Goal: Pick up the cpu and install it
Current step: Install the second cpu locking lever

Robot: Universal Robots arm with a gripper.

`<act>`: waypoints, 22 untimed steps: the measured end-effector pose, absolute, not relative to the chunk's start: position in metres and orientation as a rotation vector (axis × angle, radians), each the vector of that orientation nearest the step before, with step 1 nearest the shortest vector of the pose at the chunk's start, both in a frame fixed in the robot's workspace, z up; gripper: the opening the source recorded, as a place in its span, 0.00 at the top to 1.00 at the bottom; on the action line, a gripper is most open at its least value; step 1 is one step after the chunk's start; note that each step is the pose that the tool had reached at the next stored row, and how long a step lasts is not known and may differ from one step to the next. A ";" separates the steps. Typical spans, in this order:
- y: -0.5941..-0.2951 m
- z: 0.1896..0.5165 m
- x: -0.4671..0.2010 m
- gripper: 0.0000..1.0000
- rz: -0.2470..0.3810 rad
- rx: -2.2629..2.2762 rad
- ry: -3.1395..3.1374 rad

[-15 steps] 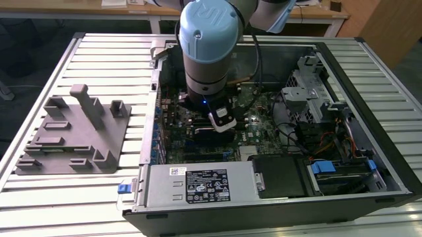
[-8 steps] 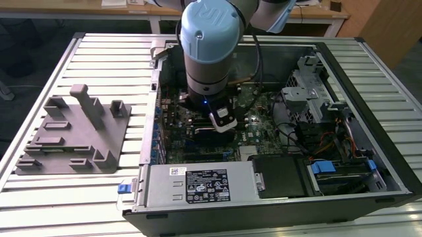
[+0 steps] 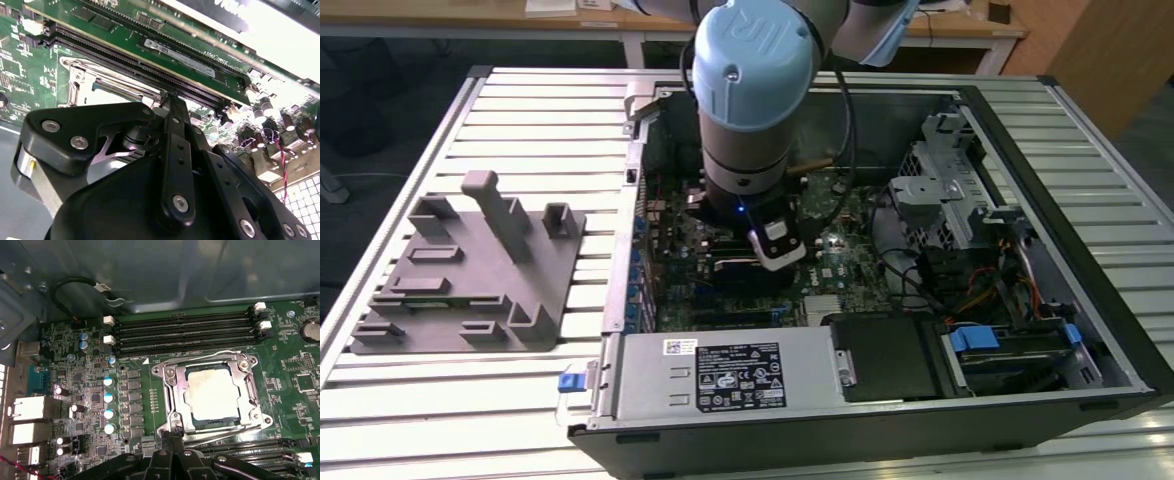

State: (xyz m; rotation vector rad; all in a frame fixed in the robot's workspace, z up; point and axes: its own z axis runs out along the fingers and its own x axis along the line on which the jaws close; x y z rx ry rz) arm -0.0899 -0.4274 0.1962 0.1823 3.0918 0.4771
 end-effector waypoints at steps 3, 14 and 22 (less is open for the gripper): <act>-0.430 0.196 -0.090 0.89 0.477 0.182 3.092; -0.432 0.194 -0.091 0.89 0.491 0.183 3.090; -0.432 0.190 -0.097 0.89 0.526 0.182 3.085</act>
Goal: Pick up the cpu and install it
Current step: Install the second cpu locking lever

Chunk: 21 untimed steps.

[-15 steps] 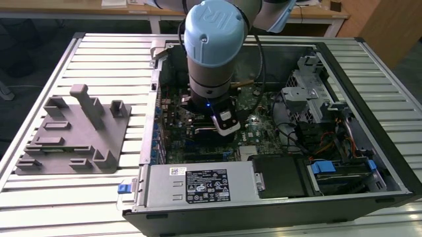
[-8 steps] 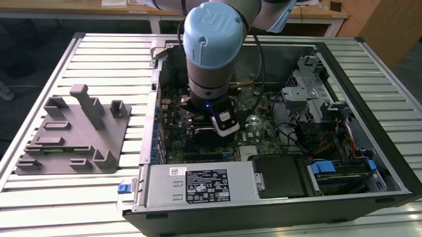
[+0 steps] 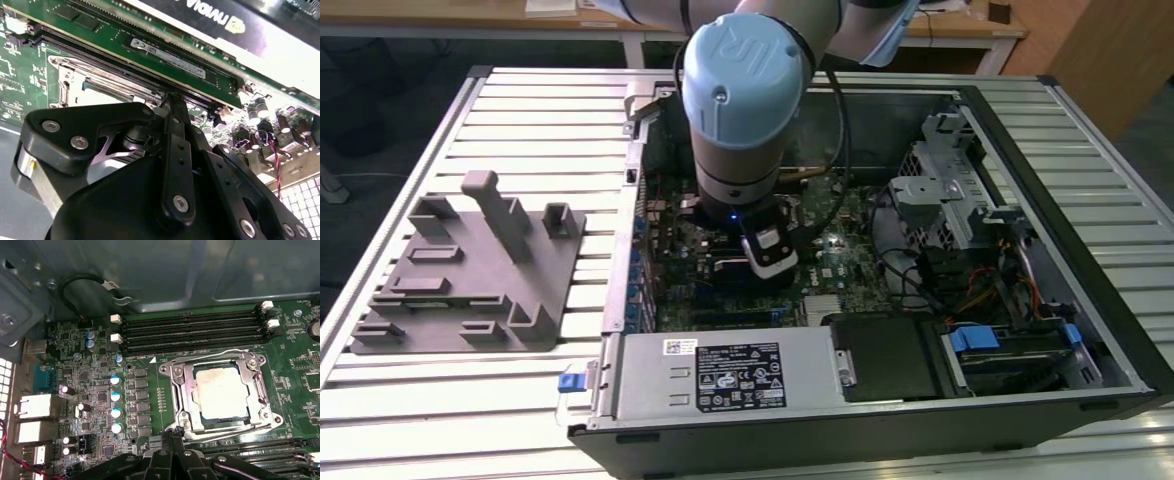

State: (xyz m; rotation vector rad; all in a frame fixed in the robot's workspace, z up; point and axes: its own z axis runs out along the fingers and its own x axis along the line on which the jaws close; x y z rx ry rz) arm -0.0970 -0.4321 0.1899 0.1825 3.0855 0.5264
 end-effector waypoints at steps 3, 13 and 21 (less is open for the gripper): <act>-0.431 0.189 -0.097 0.89 0.534 0.183 3.084; -0.430 0.185 -0.100 0.89 0.544 0.183 3.083; -0.429 0.186 -0.100 0.89 0.538 0.183 3.084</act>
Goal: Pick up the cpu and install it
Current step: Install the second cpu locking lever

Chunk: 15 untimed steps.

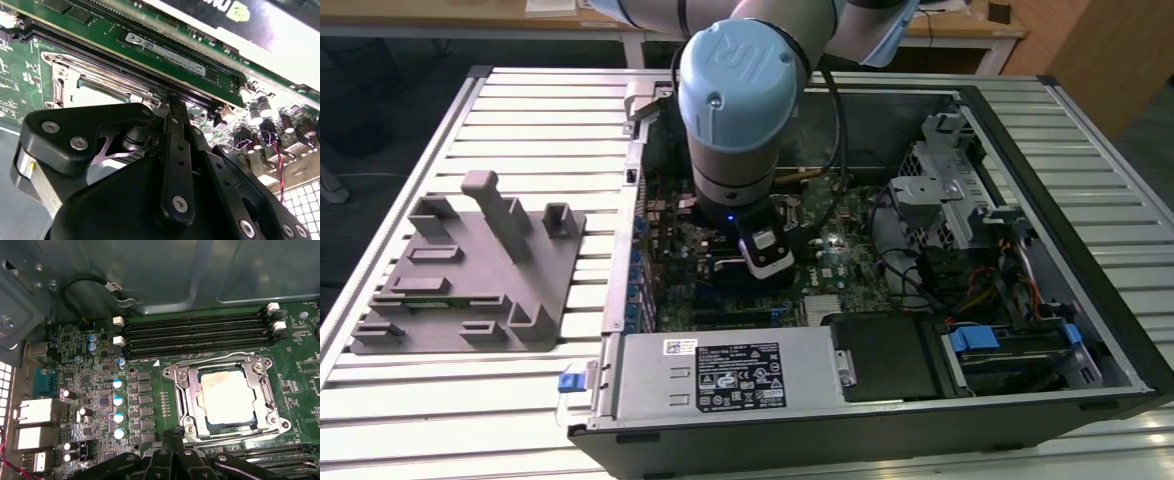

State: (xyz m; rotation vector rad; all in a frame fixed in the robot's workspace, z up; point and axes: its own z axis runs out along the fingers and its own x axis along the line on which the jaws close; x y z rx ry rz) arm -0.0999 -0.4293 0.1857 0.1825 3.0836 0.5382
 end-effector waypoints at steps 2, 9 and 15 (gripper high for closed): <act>-0.429 0.187 -0.100 0.89 0.534 0.183 3.084; -0.429 0.194 -0.100 0.89 0.529 0.183 3.085; -0.420 0.193 -0.101 0.89 0.529 0.183 3.085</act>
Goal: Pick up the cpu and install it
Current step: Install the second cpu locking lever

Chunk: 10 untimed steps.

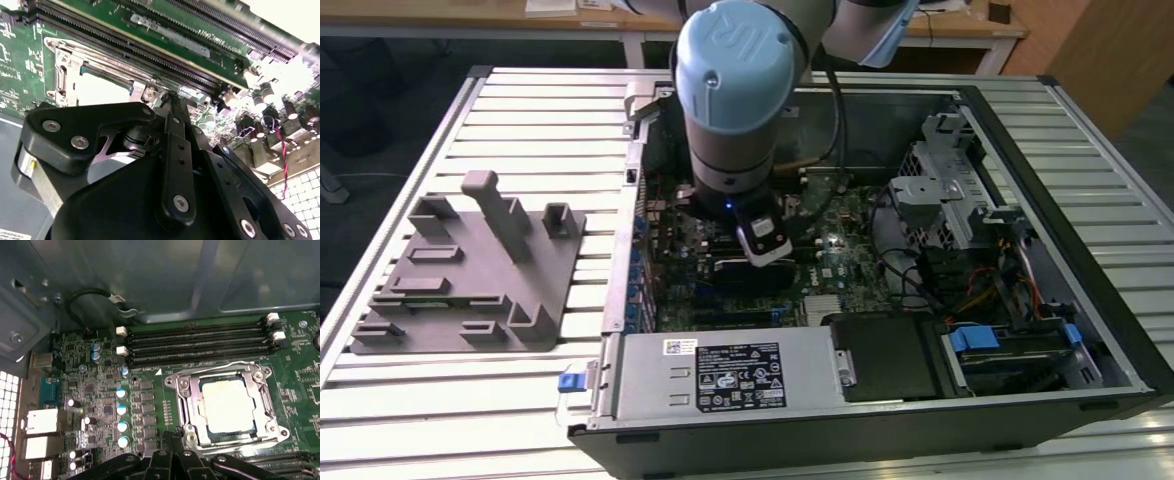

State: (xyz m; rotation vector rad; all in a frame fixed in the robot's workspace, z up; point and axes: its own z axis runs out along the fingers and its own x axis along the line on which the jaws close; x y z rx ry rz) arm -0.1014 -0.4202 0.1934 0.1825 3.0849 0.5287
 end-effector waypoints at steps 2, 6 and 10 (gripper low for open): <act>-0.419 0.193 -0.102 0.89 0.529 0.182 3.085; -0.417 0.192 -0.102 0.89 0.529 0.182 3.085; -0.416 0.191 -0.102 0.89 0.527 0.182 3.085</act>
